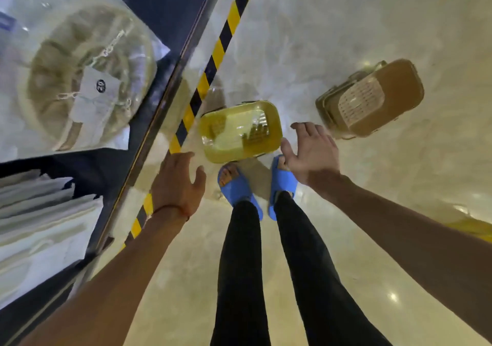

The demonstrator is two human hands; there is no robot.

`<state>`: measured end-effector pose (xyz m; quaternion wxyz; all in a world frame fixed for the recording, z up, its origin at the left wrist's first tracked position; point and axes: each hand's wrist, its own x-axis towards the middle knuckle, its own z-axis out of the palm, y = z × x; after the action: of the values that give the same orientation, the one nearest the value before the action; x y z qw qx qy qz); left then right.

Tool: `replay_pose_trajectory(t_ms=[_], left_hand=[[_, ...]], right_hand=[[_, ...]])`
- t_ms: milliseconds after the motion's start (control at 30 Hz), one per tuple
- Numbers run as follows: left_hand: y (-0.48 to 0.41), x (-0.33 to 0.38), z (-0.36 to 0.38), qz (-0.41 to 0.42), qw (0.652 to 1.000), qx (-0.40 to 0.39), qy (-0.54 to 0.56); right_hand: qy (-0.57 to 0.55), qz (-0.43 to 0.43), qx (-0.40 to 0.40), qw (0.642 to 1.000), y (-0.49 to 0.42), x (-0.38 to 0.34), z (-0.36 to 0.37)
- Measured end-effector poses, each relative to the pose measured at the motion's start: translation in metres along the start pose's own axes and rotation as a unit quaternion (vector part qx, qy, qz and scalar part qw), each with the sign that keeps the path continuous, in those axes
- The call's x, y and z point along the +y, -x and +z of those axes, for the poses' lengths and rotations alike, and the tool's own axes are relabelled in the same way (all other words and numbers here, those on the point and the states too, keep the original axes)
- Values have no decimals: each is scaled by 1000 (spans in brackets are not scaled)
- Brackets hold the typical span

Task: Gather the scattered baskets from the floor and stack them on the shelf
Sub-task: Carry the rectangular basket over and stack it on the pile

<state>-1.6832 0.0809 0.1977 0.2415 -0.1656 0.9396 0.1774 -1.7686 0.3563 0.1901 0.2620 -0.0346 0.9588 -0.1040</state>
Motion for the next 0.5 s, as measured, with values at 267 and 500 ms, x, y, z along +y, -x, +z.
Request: replay_pose_trajectory(t_ms=[267, 500], left_hand=[[-116, -38, 147, -191, 973, -41, 121], [-182, -52, 233, -320, 844, 15, 430]], right_hand=[[-25, 26, -14, 999, -118, 50, 135], [-274, 118, -62, 953, -180, 67, 225]])
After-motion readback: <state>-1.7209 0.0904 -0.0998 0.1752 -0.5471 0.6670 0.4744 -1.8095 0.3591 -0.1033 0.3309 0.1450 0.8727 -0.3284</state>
